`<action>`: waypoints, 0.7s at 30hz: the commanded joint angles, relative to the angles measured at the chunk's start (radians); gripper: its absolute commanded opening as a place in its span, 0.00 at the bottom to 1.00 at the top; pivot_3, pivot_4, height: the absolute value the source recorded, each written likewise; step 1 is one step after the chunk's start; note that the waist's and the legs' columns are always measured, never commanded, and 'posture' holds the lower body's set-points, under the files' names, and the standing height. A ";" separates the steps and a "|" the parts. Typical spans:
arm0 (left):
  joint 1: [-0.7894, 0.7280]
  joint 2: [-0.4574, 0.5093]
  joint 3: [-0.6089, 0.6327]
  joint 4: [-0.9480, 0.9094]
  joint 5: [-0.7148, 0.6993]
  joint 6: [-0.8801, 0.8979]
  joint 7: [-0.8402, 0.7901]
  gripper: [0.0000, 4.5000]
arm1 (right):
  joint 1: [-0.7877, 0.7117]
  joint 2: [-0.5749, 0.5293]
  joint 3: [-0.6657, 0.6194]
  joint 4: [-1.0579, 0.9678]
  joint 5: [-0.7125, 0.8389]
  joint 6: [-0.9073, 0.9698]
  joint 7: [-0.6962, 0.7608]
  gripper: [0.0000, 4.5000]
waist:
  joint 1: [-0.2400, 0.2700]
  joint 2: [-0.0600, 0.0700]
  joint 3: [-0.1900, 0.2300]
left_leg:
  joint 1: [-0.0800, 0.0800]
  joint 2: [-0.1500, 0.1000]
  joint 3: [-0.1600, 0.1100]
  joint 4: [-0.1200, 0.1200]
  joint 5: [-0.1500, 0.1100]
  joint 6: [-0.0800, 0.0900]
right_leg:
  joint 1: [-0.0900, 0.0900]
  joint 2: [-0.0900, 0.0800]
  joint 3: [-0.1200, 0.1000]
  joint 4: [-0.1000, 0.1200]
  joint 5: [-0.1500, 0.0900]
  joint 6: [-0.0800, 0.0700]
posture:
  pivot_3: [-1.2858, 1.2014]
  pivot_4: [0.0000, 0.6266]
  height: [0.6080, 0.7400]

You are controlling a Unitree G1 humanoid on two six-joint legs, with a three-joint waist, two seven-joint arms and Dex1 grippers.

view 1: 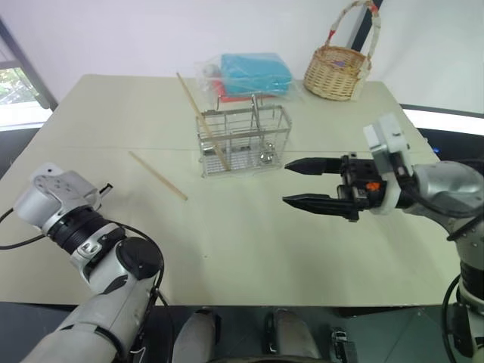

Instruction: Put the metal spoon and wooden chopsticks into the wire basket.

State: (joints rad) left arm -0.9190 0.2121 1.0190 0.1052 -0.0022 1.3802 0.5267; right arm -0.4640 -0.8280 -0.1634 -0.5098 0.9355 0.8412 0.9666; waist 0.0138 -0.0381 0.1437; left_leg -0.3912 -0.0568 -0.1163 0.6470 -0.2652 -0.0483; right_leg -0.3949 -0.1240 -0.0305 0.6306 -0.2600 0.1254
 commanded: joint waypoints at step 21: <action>-0.618 0.158 -0.435 0.724 -0.412 -0.915 -0.834 0.01 | -0.004 0.036 -0.142 0.006 -0.055 -0.089 -0.279 0.73 | 0.022 -0.002 0.002 | -0.001 -0.002 0.002 0.000 0.001 0.005 | 0.000 -0.005 -0.003 -0.002 0.001 0.002 | 0.52 0.24 0.40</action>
State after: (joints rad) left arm -1.5077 0.3673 0.6283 0.8506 -0.4030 0.4883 -0.2553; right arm -0.4708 -0.7864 -0.2558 -0.4865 0.8843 0.7663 0.7128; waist 0.0360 -0.0399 0.1455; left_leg -0.3927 -0.0584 -0.1143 0.6471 -0.2643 -0.0429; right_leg -0.3954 -0.1287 -0.0339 0.6291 -0.2591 0.1275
